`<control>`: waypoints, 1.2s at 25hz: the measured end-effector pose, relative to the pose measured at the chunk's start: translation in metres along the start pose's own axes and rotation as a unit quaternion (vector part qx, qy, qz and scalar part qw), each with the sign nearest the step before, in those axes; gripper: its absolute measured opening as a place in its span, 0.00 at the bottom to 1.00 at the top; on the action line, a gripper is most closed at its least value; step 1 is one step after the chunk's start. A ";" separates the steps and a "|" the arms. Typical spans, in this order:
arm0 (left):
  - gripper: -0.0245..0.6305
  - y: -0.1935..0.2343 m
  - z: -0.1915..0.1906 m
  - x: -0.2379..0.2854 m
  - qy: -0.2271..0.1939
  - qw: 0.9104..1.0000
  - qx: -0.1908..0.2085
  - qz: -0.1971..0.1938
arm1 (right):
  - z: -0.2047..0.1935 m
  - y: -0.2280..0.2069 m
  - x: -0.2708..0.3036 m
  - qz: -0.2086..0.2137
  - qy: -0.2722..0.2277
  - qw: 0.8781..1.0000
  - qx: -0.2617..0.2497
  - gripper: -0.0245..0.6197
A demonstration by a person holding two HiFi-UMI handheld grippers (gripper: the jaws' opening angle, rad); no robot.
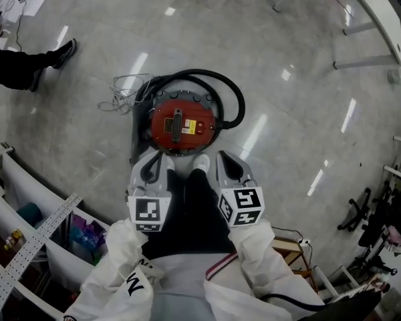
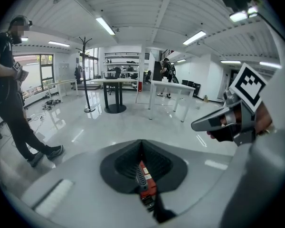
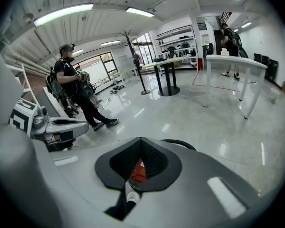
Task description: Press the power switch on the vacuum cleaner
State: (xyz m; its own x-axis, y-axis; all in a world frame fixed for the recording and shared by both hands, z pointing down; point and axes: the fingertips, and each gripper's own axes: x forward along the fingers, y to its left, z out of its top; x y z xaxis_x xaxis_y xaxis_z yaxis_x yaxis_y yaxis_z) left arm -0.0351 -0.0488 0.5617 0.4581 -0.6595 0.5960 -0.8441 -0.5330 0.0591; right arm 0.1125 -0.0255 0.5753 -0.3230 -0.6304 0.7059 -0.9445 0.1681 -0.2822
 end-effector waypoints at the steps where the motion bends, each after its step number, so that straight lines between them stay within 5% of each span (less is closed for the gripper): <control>1: 0.04 0.002 -0.004 0.002 0.002 1.000 -0.002 0.001 | -0.001 -0.001 0.004 -0.001 0.001 1.000 -0.001 0.04; 30: 0.04 0.002 -0.086 0.071 0.040 0.998 -0.041 -0.016 | -0.095 -0.031 0.106 -0.025 0.065 0.998 0.013 0.04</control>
State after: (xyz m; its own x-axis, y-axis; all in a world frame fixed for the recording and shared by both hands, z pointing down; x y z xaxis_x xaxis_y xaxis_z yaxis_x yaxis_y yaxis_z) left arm -0.0286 -0.0506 0.6731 0.4649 -0.5958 0.6549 -0.8505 -0.5061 0.1432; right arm 0.1017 -0.0253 0.7204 -0.2819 -0.5341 0.7970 -0.9584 0.1179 -0.2600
